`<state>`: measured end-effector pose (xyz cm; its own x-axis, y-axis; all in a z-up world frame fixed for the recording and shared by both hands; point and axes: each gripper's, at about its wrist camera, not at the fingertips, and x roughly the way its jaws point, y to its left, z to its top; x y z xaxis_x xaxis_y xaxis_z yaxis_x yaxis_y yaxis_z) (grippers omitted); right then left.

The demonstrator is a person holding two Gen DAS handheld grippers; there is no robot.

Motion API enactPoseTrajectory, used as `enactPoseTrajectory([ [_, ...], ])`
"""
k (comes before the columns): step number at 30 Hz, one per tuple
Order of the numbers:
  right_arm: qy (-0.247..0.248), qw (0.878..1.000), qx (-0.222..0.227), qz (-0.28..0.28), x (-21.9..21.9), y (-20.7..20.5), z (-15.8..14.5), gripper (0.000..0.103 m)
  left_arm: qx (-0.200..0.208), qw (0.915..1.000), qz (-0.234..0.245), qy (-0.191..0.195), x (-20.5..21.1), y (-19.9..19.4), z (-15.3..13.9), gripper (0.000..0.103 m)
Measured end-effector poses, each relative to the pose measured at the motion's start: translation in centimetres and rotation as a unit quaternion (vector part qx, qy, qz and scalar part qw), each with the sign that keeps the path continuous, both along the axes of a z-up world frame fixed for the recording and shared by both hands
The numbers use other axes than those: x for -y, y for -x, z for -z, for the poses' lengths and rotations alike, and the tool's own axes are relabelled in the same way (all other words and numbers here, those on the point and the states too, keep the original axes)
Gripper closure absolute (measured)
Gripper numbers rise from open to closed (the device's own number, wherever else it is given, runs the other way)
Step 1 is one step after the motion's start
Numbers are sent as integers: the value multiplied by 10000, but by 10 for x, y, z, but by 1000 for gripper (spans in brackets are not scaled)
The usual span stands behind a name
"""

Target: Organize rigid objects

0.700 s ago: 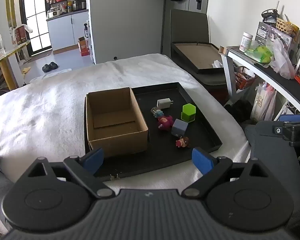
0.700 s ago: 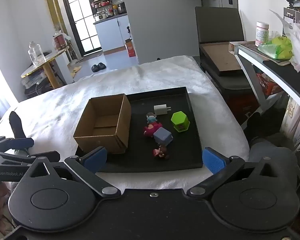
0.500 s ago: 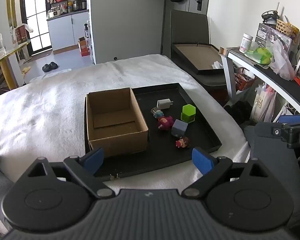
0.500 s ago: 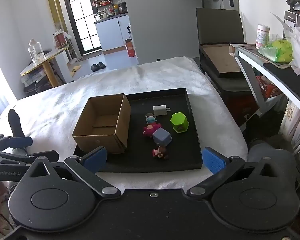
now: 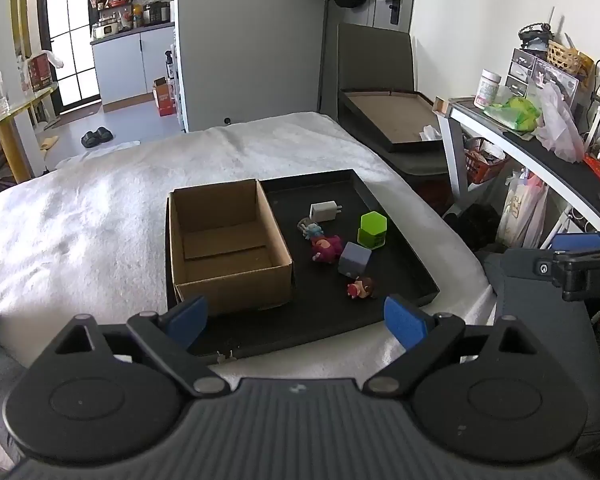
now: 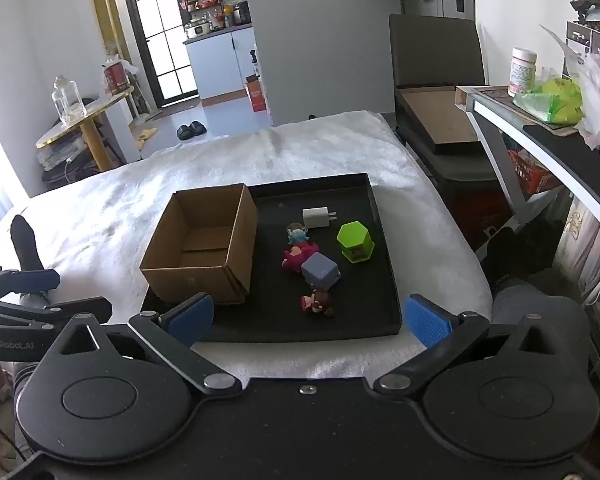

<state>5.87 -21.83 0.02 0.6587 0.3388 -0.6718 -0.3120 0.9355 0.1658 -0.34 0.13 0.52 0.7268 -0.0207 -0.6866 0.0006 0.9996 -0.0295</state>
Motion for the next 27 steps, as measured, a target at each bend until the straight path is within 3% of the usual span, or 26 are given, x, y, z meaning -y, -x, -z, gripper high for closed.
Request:
enactPoseTrajectory([
  [27, 128, 9999, 113, 10, -5, 5, -1, 0, 40, 10000, 6, -5, 1, 2, -3, 8],
])
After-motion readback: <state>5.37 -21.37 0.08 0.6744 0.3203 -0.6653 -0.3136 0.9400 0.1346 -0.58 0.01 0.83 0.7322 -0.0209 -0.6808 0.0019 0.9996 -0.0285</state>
